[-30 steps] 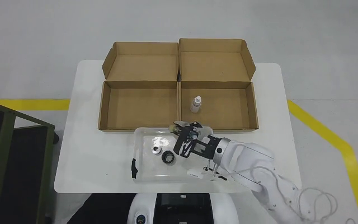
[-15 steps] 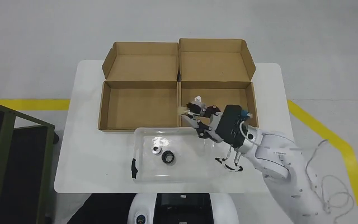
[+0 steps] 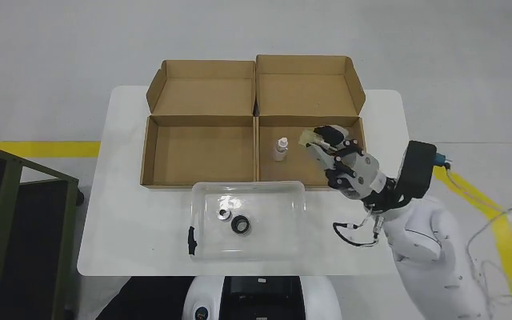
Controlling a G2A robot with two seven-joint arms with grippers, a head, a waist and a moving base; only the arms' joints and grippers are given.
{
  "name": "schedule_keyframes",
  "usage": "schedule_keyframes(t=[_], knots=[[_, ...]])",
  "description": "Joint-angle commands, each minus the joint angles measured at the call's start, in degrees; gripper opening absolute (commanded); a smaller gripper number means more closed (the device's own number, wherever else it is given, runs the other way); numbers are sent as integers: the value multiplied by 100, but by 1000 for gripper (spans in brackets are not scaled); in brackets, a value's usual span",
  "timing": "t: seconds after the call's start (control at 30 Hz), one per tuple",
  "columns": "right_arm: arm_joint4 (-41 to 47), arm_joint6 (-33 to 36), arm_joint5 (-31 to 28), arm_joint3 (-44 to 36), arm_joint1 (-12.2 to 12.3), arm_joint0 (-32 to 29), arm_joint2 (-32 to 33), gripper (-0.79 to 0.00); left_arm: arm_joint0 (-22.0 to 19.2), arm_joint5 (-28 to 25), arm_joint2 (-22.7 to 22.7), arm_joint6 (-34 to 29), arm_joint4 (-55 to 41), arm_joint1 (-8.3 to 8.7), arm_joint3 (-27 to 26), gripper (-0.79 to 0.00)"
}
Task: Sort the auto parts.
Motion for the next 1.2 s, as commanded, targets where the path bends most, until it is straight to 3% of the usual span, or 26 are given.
schedule_keyframes(t=[0.0, 0.33, 0.53, 1.17], knots=[[32, -113, 47, -24, -6, -65, 39, -785, 0, 0, 0, 0, 0, 0, 0, 0], [199, -648, 290, -35, -51, -268, 152, -785, 0, 0, 0, 0, 0, 0, 0, 0], [11, -477, 298, -7, -47, -299, 236, -785, 0, 0, 0, 0, 0, 0, 0, 0], [-1469, 1755, 1055, 242, 38, -68, 412, -785, 0, 0, 0, 0, 0, 0, 0, 0]])
